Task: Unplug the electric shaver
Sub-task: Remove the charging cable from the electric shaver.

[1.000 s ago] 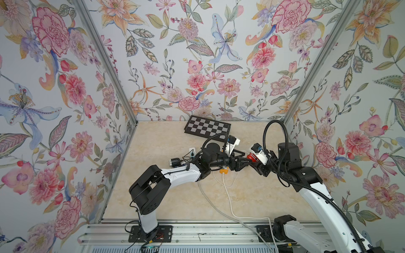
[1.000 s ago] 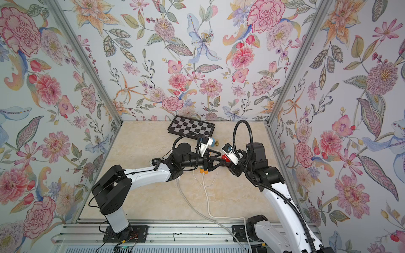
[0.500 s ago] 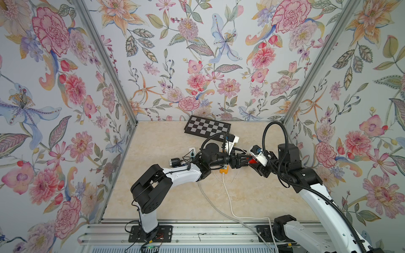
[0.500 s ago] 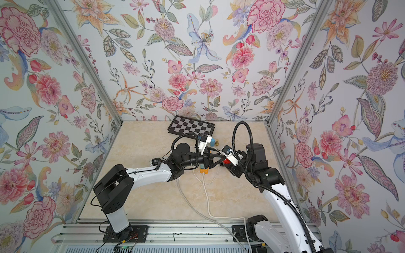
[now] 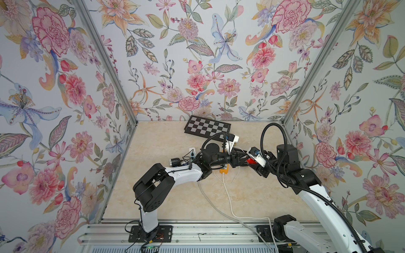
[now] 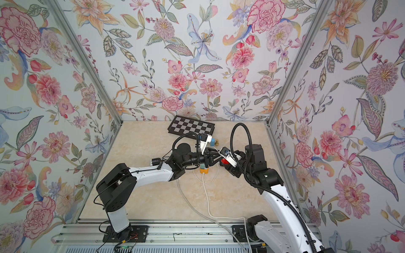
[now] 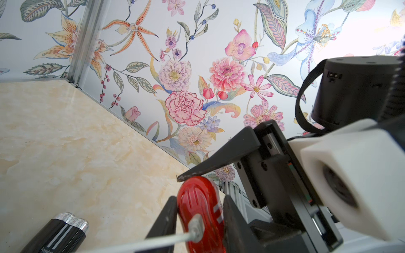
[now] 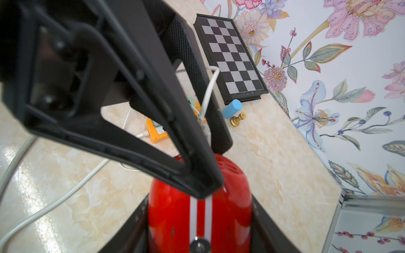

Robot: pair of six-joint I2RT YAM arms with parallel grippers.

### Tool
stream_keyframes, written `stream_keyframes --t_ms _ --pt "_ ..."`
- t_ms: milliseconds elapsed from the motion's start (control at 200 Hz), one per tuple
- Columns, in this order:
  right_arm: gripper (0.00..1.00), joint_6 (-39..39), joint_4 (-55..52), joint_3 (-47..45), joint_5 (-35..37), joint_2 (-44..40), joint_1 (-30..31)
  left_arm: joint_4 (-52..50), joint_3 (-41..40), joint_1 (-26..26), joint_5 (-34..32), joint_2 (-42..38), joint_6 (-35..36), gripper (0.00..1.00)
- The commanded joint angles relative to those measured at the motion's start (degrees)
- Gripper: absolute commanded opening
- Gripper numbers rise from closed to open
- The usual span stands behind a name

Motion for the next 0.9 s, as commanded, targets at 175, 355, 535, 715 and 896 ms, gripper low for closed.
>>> stream_keyframes --t_ms 175,355,535,715,896 --pt "0.60 -2.0 3.8 -0.7 1.2 -1.6 1.1 2.8 1.9 0.6 -0.2 1.7 -0.9 0.18" --pt "0.60 -1.3 5.3 -0.4 1.5 -1.6 1.1 3.0 2.5 0.7 1.2 2.3 -1.5 0.23" --pt "0.60 0.0 7.1 -0.4 1.8 -1.6 1.1 3.0 2.5 0.8 1.4 2.3 -1.6 0.29" --pt "0.60 1.2 8.1 -0.5 2.2 -1.8 1.2 4.4 1.7 1.1 -0.3 1.7 -1.8 0.22" --pt "0.60 2.5 9.2 -0.5 2.5 -1.5 1.5 6.9 2.3 1.2 -0.7 2.6 -3.4 0.22"
